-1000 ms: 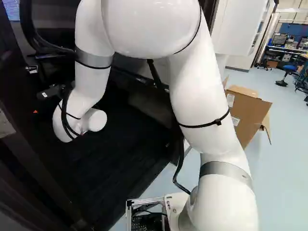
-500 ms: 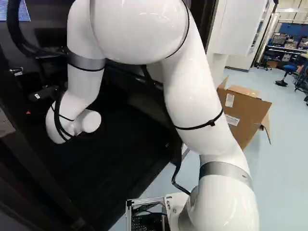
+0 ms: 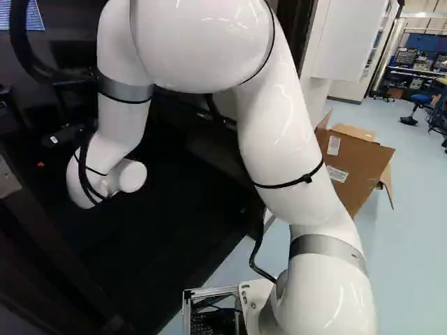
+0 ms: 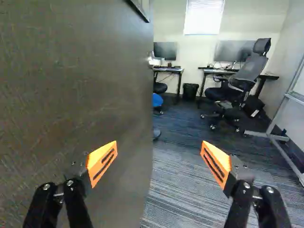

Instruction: Open the door and move inside

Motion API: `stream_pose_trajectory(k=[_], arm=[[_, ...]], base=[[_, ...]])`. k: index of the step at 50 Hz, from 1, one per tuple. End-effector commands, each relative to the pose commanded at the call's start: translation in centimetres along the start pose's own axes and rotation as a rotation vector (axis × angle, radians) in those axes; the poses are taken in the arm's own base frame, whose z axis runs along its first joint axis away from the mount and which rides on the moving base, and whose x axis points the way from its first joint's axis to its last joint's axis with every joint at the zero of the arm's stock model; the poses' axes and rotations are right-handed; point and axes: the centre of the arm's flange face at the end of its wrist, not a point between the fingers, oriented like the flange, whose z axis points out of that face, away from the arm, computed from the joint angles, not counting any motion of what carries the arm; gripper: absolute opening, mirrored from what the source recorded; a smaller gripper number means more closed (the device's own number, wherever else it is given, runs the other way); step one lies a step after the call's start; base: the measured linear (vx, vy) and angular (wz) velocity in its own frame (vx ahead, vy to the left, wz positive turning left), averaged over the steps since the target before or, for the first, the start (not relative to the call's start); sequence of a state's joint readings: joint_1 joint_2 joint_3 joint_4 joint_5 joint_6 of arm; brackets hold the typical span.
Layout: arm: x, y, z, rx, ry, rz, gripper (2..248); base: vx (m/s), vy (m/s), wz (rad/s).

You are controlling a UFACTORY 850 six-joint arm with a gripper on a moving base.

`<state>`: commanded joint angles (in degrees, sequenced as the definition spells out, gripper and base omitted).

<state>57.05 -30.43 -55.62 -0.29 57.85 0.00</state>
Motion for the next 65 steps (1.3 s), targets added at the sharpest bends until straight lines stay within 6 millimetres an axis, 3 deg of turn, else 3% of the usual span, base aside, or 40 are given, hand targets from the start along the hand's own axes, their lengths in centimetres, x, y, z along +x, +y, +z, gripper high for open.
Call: stream_pose_trajectory(k=[45,65], arm=[[0.0,3.6,-7.6,-0.068,-0.046,0.01,247],[0.1,4.6,-8.2,-0.087,-0.05,0.013,247]], base=[[0.0,0.0,0.0],[0.0,0.0,0.0]])
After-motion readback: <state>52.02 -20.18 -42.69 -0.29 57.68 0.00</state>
